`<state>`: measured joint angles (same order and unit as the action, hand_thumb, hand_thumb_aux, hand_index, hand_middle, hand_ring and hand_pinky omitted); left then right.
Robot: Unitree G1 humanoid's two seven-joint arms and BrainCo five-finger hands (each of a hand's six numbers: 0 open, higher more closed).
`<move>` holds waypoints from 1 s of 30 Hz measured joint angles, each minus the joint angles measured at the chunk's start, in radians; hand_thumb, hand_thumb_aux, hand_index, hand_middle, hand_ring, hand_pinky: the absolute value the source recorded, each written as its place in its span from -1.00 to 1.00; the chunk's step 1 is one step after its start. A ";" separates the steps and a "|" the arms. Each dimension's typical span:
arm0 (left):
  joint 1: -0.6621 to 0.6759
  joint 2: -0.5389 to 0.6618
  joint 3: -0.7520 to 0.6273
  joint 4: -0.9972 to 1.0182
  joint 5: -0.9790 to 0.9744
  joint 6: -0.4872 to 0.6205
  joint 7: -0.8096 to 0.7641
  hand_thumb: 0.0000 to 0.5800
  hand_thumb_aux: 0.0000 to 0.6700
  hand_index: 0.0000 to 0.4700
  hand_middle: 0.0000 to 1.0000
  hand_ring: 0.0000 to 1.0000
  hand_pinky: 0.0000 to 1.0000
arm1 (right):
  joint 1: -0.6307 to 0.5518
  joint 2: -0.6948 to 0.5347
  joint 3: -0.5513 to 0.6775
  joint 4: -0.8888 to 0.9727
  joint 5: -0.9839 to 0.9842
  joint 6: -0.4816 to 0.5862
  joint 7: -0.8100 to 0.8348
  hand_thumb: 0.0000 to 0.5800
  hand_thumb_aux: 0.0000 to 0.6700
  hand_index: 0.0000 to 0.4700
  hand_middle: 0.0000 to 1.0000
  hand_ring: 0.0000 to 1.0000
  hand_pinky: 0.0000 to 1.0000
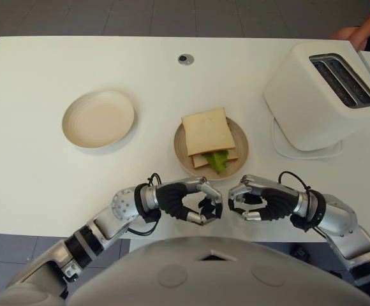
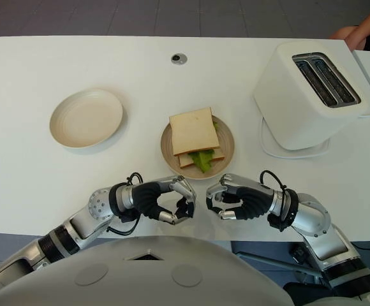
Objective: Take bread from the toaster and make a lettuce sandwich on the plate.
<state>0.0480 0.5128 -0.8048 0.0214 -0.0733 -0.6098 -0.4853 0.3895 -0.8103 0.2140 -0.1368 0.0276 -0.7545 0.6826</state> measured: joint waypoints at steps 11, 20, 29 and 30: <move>-0.289 -0.254 0.233 0.490 0.445 0.133 0.576 1.00 1.00 1.00 1.00 1.00 1.00 | -0.453 0.381 0.079 0.392 -0.701 0.217 -0.610 1.00 1.00 1.00 1.00 1.00 1.00; -0.285 -0.273 0.296 0.533 0.481 -0.094 0.690 -1.00 -1.00 -1.00 -1.00 -1.00 -1.00 | -0.527 0.449 0.081 0.586 -0.644 0.175 -0.904 -1.00 -1.00 -1.00 -1.00 -1.00 -1.00; -0.257 -0.431 0.543 0.317 0.070 -0.149 0.699 -1.00 -1.00 -1.00 -1.00 -1.00 -1.00 | -0.534 0.553 -0.129 0.402 -0.013 0.077 -0.788 -1.00 -1.00 -1.00 -1.00 -1.00 -1.00; -0.273 -0.448 0.568 0.334 0.069 -0.120 0.708 -1.00 -1.00 -1.00 -1.00 -1.00 -1.00 | -0.560 0.579 -0.143 0.435 -0.019 0.087 -0.804 -1.00 -1.00 -1.00 -1.00 -1.00 -1.00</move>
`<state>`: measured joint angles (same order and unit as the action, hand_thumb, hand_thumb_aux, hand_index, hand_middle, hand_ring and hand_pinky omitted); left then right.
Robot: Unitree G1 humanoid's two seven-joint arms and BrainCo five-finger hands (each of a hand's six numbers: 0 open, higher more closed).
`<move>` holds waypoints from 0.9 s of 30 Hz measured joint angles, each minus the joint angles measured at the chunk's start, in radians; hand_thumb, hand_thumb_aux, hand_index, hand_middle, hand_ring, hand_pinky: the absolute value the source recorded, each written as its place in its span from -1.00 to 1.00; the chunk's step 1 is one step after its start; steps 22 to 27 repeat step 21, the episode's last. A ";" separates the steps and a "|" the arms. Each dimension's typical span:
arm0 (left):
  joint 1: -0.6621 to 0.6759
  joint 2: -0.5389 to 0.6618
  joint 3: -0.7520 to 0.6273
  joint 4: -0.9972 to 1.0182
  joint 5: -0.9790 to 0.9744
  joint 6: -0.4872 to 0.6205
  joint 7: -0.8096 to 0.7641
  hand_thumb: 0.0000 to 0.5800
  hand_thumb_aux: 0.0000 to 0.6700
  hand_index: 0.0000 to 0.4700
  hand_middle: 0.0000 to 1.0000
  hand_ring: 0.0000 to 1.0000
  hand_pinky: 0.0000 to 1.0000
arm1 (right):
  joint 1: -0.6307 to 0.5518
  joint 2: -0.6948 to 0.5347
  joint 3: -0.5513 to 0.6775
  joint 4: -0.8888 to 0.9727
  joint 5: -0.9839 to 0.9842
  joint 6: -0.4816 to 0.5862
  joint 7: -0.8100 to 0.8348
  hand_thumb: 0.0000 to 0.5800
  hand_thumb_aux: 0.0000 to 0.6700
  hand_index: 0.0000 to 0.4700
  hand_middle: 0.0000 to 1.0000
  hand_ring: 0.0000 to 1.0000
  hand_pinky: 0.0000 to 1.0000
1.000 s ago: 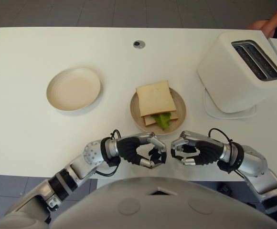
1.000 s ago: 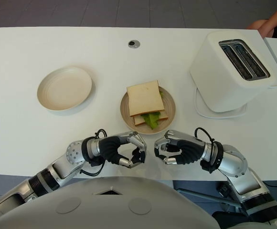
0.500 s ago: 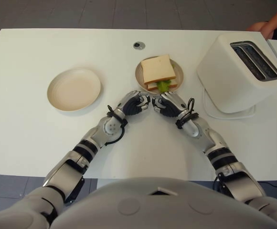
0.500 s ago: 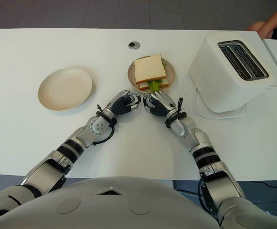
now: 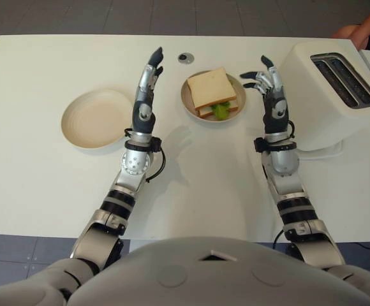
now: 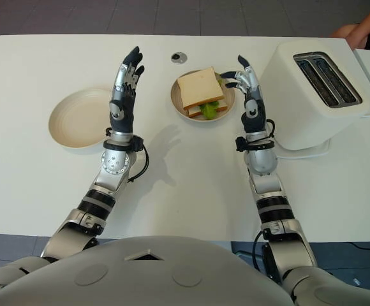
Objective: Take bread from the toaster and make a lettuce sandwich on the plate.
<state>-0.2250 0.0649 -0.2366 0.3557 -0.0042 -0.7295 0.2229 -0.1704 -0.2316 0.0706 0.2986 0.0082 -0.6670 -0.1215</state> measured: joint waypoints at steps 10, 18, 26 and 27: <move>-0.013 -0.069 0.060 0.110 -0.049 -0.036 -0.171 -1.00 -1.00 -1.00 -1.00 -1.00 -1.00 | -0.079 0.112 -0.055 0.230 -0.063 -0.117 -0.059 -1.00 -1.00 -1.00 -1.00 -1.00 -1.00; 0.051 -0.084 0.109 0.099 -0.028 0.012 -0.197 -1.00 -1.00 -1.00 -1.00 -1.00 -1.00 | -0.024 0.125 -0.090 0.237 -0.047 -0.152 -0.017 -1.00 -1.00 -1.00 -1.00 -1.00 -1.00; 0.066 -0.097 0.130 0.089 0.097 0.050 -0.084 -1.00 -1.00 -1.00 -1.00 -1.00 -1.00 | 0.001 0.125 -0.090 0.210 -0.049 -0.139 -0.007 -1.00 -1.00 -1.00 -1.00 -1.00 -1.00; 0.066 -0.097 0.130 0.089 0.097 0.050 -0.084 -1.00 -1.00 -1.00 -1.00 -1.00 -1.00 | 0.001 0.125 -0.090 0.210 -0.049 -0.139 -0.007 -1.00 -1.00 -1.00 -1.00 -1.00 -1.00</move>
